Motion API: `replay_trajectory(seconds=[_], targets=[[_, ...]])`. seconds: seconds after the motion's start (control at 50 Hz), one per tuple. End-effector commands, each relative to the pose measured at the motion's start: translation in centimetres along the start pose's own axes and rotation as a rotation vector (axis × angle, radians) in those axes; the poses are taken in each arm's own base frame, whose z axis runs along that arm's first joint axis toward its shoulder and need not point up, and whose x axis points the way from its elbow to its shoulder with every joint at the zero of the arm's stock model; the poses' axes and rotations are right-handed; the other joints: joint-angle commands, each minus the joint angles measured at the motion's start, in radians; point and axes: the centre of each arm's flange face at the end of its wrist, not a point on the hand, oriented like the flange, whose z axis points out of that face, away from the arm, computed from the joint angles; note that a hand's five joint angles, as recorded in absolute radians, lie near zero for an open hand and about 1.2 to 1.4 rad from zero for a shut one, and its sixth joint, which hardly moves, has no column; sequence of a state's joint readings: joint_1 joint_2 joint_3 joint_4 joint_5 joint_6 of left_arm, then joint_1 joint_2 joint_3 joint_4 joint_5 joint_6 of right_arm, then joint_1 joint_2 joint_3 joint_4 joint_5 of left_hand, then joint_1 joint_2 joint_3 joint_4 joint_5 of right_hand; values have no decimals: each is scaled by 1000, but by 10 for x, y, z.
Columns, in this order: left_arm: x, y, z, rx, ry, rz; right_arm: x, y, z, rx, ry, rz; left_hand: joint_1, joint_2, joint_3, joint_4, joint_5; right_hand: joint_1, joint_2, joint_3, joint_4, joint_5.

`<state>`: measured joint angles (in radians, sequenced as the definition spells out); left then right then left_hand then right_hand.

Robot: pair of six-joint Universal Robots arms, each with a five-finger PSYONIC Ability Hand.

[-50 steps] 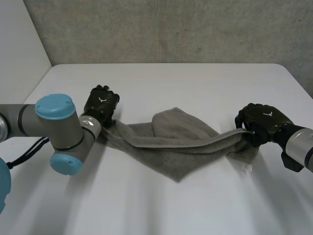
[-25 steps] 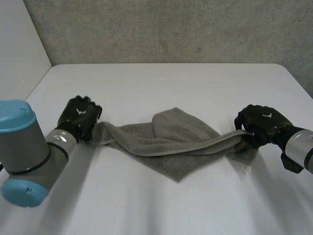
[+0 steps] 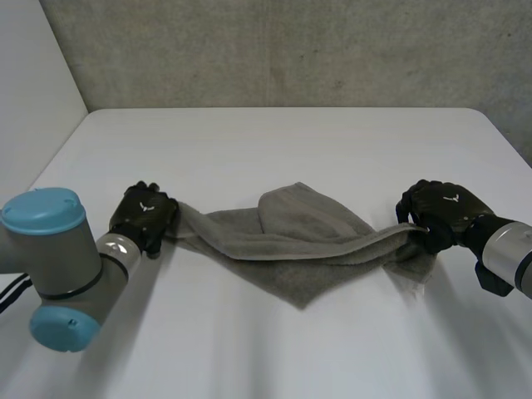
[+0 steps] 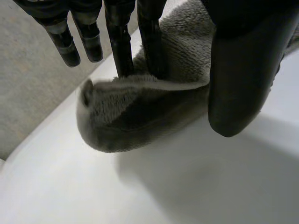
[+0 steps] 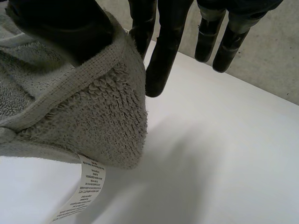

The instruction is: Fold the towel.

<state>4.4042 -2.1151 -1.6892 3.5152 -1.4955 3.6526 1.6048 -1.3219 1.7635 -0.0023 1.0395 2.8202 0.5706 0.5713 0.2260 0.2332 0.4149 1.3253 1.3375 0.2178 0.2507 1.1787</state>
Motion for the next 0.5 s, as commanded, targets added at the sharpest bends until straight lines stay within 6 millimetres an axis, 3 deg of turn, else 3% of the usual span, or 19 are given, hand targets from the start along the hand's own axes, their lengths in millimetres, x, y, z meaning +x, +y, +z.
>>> replay_trajectory(seconds=[0.02, 0.5], targets=[[-1, -5, 11, 43, -19, 5, -1, 2, 0, -5, -4, 2, 22, 21, -51, -59, 3, 71, 59, -43, -76, 43], [-2, -6, 48, 162, -79, 17, -4, 6, 4, -20, -16, 3, 171, 171, -51, -59, 153, 71, 59, -43, -76, 43]])
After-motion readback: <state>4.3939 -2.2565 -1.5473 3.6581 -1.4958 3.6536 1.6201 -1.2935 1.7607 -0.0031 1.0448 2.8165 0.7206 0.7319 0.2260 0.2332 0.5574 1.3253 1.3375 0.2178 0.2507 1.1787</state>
